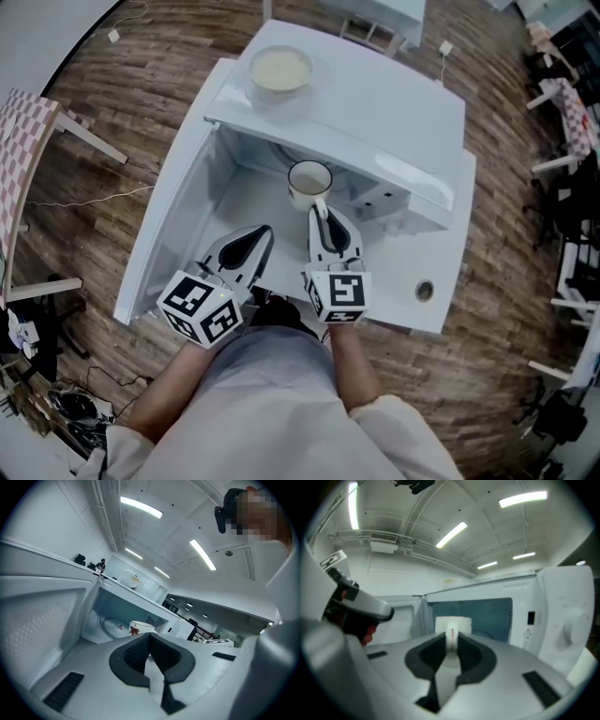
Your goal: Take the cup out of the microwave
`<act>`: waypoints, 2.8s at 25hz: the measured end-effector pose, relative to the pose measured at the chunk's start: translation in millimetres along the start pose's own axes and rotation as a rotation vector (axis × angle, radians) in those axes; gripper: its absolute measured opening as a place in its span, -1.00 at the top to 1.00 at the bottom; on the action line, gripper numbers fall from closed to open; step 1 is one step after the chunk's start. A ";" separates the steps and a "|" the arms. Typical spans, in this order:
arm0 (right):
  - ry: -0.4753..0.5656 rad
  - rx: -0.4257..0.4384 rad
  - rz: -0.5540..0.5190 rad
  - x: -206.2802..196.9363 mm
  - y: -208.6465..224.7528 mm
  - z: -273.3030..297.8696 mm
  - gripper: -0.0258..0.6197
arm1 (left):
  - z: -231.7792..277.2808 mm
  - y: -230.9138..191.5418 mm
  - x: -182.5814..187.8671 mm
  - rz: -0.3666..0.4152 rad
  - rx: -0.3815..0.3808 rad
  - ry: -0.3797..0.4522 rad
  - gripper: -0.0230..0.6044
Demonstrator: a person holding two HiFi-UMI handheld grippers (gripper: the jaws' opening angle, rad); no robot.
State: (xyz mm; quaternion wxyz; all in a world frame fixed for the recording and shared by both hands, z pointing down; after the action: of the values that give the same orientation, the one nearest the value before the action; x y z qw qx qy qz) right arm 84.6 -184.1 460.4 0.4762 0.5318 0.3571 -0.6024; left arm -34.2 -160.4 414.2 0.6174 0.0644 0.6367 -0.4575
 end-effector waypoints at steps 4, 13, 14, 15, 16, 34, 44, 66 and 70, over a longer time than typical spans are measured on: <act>0.008 0.008 -0.003 5.8 -2.2 -8.4 0.71 | -0.2 3.4 -0.8 -0.003 -0.006 0.003 0.90; 0.031 0.037 0.003 16.6 -12.7 -25.9 0.71 | -3.1 5.2 -1.6 -0.008 -0.017 0.012 0.90; 0.033 0.039 0.004 18.0 -13.6 -27.4 0.71 | -3.7 4.9 -1.9 -0.010 -0.019 0.010 0.89; 0.035 0.043 0.006 19.3 -14.7 -29.1 0.71 | -4.8 4.6 -2.4 -0.012 -0.021 0.008 0.89; 0.036 0.048 0.006 20.7 -16.0 -31.1 0.71 | -6.4 4.4 -2.8 -0.014 -0.021 0.008 0.90; 0.078 0.118 0.087 55.8 -18.2 -63.6 0.71 | -17.3 12.0 8.3 -0.032 -0.035 0.056 0.89; 0.159 0.176 0.018 114.7 -13.7 -93.8 0.71 | -19.4 12.1 14.8 -0.048 -0.031 0.061 0.90; 0.198 0.158 0.062 140.3 -4.8 -126.3 0.71 | -16.4 29.9 24.2 -0.088 -0.051 0.090 0.90; 0.195 0.162 0.065 140.2 -7.9 -127.3 0.71 | -21.0 30.9 30.4 -0.106 -0.058 0.111 0.90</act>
State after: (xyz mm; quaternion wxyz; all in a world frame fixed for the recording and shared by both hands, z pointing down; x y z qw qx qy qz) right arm 118.0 -89.7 299.5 0.4141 0.6359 0.3344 -0.5589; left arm -36.5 -143.4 369.1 0.5578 0.0380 0.6852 -0.4668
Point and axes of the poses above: the fingertips, and each gripper's own axes: z forward along the fingers, y to its right, x out of its top, the point moved 3 cm from there along -z, backward along the fingers, and after that the axes turned 4 degrees about y, right-handed, at the moved point
